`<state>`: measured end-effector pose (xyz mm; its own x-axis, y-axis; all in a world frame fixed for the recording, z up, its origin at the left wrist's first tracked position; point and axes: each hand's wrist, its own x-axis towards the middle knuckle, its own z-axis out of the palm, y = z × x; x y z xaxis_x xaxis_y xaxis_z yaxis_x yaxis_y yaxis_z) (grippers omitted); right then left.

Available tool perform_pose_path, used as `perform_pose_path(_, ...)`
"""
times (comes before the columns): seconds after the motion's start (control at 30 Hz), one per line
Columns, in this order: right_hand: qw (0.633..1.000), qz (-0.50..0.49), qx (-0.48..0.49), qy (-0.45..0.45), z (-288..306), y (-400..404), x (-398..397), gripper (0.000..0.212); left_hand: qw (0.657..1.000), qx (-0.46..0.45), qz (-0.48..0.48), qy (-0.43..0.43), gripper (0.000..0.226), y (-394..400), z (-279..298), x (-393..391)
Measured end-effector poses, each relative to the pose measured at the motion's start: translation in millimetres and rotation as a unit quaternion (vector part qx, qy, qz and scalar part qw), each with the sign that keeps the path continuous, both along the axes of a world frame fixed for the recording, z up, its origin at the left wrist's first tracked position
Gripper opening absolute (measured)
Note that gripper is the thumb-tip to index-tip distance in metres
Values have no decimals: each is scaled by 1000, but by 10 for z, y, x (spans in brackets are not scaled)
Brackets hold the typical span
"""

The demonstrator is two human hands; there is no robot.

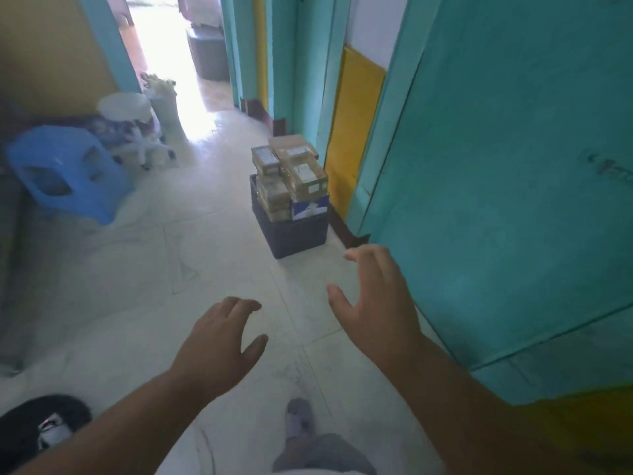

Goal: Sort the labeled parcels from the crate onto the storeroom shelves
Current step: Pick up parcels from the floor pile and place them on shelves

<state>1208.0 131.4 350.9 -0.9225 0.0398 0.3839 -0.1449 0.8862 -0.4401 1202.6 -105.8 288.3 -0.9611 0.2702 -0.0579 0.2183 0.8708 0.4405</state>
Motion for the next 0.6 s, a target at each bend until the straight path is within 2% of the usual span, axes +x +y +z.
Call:
perform_pose_path(0.17,998,60,9,-6,229,-343,-1432,46,997,-12,75,-5,50,-398,192,-1037)
perform_pose_path(0.33,995,96,8,-15,155,-871,-2752,43,993,-20,116,-9,51,-803,107,-2098)
perform_pose_path(0.6,998,14,21,-52,148,-1283,-4473,45,999,-31,28,11,50,-1263,183,-4395)
